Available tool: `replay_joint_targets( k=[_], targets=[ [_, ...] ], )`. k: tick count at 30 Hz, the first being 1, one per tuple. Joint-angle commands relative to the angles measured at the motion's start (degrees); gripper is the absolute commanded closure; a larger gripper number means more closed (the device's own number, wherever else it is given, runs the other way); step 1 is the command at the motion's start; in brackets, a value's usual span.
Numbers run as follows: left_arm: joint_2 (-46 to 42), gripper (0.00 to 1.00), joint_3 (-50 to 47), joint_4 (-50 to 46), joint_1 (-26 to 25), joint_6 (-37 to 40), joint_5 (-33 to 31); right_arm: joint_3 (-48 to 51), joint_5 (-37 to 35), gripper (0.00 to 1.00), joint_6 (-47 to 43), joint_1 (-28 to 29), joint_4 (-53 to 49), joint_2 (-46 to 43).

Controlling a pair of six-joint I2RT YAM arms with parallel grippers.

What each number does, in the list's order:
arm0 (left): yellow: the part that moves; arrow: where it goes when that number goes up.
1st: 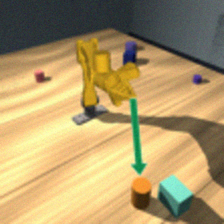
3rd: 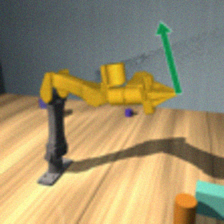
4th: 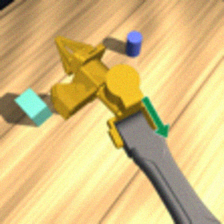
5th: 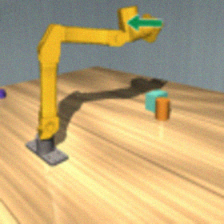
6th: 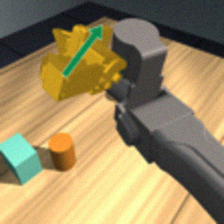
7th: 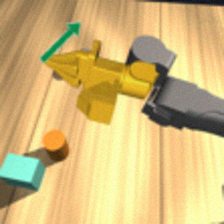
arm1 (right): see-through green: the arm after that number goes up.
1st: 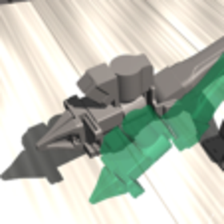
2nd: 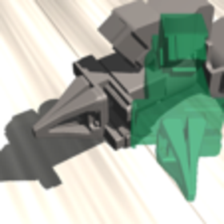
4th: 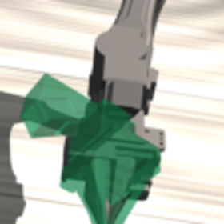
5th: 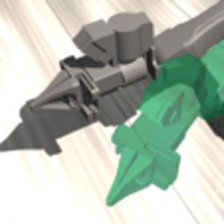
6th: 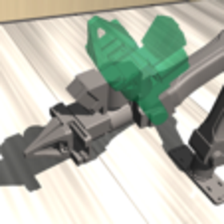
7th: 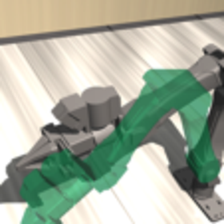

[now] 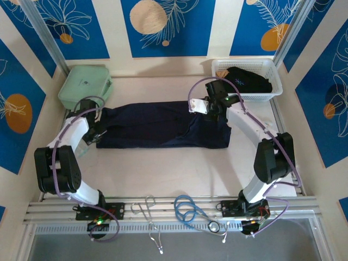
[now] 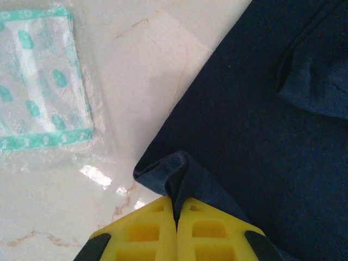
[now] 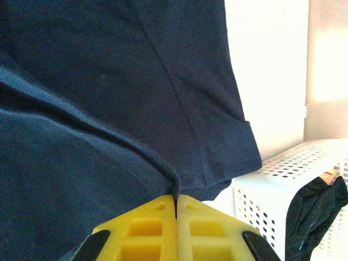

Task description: Fold and stack the t-shirts

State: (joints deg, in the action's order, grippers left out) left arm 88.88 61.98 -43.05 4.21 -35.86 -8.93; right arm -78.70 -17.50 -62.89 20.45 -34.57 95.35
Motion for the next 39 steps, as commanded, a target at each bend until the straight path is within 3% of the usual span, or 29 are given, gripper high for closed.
replay_joint_targets(
  k=[1,16,21,39],
  targets=[
    [2.1,1.00,2.2,0.1,0.0,1.0,-2.2,-2.8,1.9,1.00,-1.9,-0.8,1.2,2.7],
    [11.8,1.00,5.9,1.0,0.0,1.8,-4.1,-8.7,0.1,1.00,-1.0,-1.8,3.2,11.4],
    [12.5,1.00,6.7,0.8,0.0,1.3,-4.6,-10.1,-2.6,1.00,1.8,-2.3,6.3,13.6],
    [14.0,1.00,8.1,0.4,-0.1,1.0,-2.7,-13.4,-0.7,1.00,-1.4,-1.7,10.4,18.2]
  ],
)
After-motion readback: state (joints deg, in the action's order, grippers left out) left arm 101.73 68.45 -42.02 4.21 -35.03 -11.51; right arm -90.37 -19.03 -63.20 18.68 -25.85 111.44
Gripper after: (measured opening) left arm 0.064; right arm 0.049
